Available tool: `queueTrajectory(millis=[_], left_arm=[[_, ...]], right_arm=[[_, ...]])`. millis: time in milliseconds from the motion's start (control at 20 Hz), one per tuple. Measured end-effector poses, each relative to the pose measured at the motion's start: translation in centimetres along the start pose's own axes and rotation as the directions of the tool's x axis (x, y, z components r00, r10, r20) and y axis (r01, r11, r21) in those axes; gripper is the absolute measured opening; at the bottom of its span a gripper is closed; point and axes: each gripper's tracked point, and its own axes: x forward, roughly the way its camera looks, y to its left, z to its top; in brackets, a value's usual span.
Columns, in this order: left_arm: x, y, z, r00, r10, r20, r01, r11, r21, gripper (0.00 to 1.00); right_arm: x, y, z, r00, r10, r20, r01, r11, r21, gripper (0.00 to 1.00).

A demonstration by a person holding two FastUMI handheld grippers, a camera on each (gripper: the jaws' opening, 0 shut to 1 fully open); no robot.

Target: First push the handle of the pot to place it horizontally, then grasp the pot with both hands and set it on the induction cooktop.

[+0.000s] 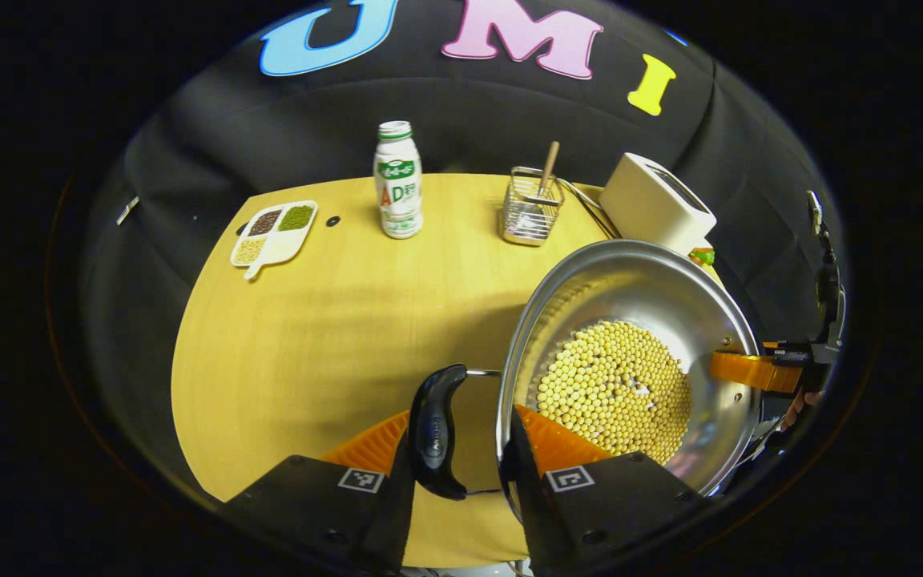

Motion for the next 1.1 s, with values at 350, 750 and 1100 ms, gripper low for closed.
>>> queueTrajectory(millis=[350, 750, 1100], left_arm=[[2.1, -5.4, 0.8, 1.0, -0.014, -0.005, 0.014, 1.0, -0.006, 0.59], [4.3, -7.8, 0.9, 1.0, -0.005, -0.018, 0.005, 0.999, -0.034, 0.55], [5.5, -7.8, 0.9, 1.0, -0.001, -0.024, 0.0, 0.999, -0.043, 0.58]], right_arm=[[0.5, -5.8, 1.2, 1.0, -0.004, -0.012, 0.004, 1.0, -0.014, 0.58], [2.3, -8.6, 1.7, 1.0, -0.001, -0.031, 0.0, 1.0, -0.022, 0.58], [3.7, -8.9, 1.6, 0.999, -0.003, -0.045, 0.002, 1.0, -0.026, 0.58]])
